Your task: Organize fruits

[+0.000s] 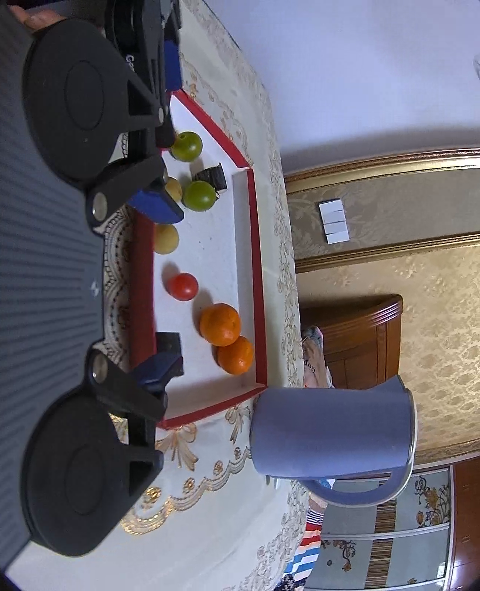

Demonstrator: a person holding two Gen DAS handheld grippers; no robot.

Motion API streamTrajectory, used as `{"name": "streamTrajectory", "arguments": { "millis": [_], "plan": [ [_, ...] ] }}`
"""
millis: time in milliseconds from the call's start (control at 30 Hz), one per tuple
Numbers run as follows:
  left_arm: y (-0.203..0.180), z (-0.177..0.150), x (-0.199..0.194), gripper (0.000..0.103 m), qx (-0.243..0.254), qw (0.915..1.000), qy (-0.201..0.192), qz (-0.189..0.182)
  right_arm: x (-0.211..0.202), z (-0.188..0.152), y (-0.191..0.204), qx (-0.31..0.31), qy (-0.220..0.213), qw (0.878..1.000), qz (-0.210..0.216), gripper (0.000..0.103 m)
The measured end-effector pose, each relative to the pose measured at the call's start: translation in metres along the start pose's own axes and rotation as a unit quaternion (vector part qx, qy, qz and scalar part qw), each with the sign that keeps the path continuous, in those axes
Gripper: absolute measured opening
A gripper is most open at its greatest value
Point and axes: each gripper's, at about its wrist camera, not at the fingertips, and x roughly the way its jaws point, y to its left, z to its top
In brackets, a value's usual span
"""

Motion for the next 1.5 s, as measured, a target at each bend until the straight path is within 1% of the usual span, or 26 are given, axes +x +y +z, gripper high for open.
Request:
{"name": "streamTrajectory", "arguments": {
  "millis": [133,200,300,500,600,867,1000,1267,1400,1500],
  "plan": [
    [-0.0008,-0.0041,-0.0053,0.070,0.004,1.0000,-0.006,0.005,0.0036,-0.0011,-0.0006,0.004,0.011,1.000,-0.004,0.076],
    [-0.0001,-0.0055,-0.0051,0.070,0.002,1.0000,-0.002,0.000,0.0038,-0.0030,-0.0011,0.006,0.015,1.000,-0.003,0.076],
    [-0.0005,-0.0071,-0.0055,0.070,0.002,1.0000,0.001,-0.003,0.0030,-0.0034,-0.0015,0.009,0.014,1.000,-0.003,0.080],
    [-0.0011,-0.0081,-0.0063,0.070,0.006,1.0000,-0.001,0.000,0.0009,-0.0070,-0.0019,0.017,0.023,1.000,0.004,0.080],
    [-0.0018,-0.0079,-0.0060,0.070,0.007,1.0000,-0.002,0.000,-0.0009,-0.0084,-0.0008,0.014,0.021,1.000,0.002,0.086],
    [-0.0008,-0.0085,-0.0065,0.070,0.004,1.0000,-0.004,-0.002,0.0009,-0.0093,-0.0003,0.014,0.025,1.000,-0.001,0.086],
    [-0.0012,-0.0088,-0.0082,0.070,0.007,1.0000,-0.005,-0.002,0.0008,-0.0093,-0.0013,0.018,0.025,0.999,-0.005,0.091],
    [-0.0020,-0.0085,-0.0078,0.070,0.009,1.0000,-0.004,-0.001,0.0024,-0.0098,-0.0007,0.016,0.029,0.999,-0.006,0.092],
    [-0.0017,-0.0085,-0.0075,0.070,0.007,1.0000,-0.002,-0.002,0.0016,-0.0095,-0.0024,0.023,0.025,0.999,-0.009,0.097],
    [-0.0006,-0.0085,-0.0069,0.070,0.004,1.0000,-0.001,0.000,0.0021,-0.0100,-0.0020,0.021,0.026,0.999,-0.007,0.097]
  ]
}}
